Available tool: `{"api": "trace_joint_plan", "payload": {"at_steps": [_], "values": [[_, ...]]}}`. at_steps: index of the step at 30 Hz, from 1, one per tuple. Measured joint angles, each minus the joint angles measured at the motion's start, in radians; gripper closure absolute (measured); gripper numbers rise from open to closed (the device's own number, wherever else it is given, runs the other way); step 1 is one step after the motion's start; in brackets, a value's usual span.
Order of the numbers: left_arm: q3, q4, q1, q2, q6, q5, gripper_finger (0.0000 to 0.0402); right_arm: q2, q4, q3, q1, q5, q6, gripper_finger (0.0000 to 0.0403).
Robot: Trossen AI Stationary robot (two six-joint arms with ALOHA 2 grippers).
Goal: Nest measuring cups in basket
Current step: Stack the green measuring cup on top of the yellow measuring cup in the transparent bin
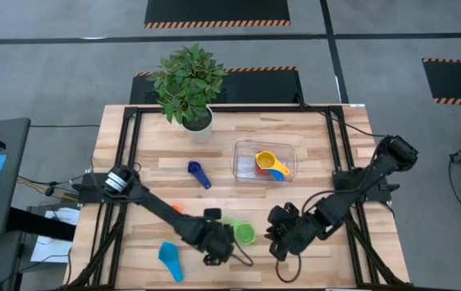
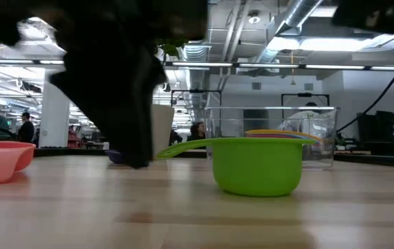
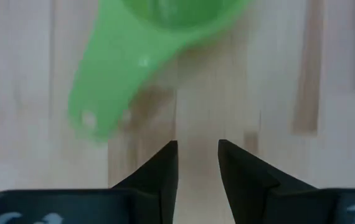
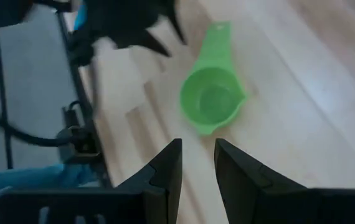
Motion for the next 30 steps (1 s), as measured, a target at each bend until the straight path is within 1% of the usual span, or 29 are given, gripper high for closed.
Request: {"api": "trace_joint_plan", "payload": {"at_steps": [2, 4, 7, 8, 11, 14, 16, 18, 21, 22, 24, 27, 30], "values": [[0.001, 0.014, 0.029, 0.020, 0.034, -0.012, 0.0299, 0.000, 0.000, 0.008, 0.022, 0.001, 0.018, 0.0285], [0.000, 0.018, 0.057, 0.033, 0.051, -0.051, 0.0299, 0.000, 0.003, 0.009, 0.042, 0.003, 0.044, 0.0285], [0.001, 0.006, 0.094, 0.035, 0.043, -0.142, 0.0299, 0.000, -0.005, 0.009, 0.072, 0.004, 0.081, 0.0285], [0.001, -0.003, 0.102, 0.035, 0.042, -0.145, 0.0299, 0.000, -0.008, 0.009, 0.080, 0.005, 0.091, 0.0285], [0.011, -0.045, 0.106, 0.027, 0.017, -0.062, 0.0299, 0.000, -0.030, 0.009, 0.104, 0.004, 0.116, 0.0285], [0.028, -0.061, 0.080, 0.018, -0.038, 0.040, 0.0299, 0.000, -0.061, 0.009, 0.121, 0.005, 0.122, 0.0285], [0.031, -0.051, 0.055, 0.017, -0.073, 0.085, 0.0299, 0.000, -0.093, 0.009, 0.124, 0.007, 0.139, 0.0285], [0.031, -0.055, 0.023, 0.017, -0.092, 0.067, 0.0299, 0.000, -0.117, 0.009, 0.120, 0.007, 0.140, 0.0285], [0.032, -0.021, -0.011, 0.021, -0.079, -0.042, 0.0299, 0.000, -0.134, 0.009, 0.107, 0.007, 0.140, 0.0285], [0.032, -0.012, -0.014, 0.024, -0.078, -0.054, 0.0299, 0.000, -0.135, 0.009, 0.101, 0.007, 0.141, 0.0285], [0.031, -0.012, -0.006, 0.027, -0.078, -0.045, 0.0299, 0.000, -0.131, 0.009, 0.095, 0.007, 0.141, 0.0285], [0.031, 0.031, 0.003, 0.031, -0.072, 0.002, 0.0299, 0.000, -0.131, 0.009, 0.096, 0.007, 0.141, 0.0285], [0.031, 0.151, -0.003, 0.032, -0.042, 0.011, 0.0299, 0.000, -0.130, 0.009, 0.097, 0.006, 0.143, 0.0285]]}}
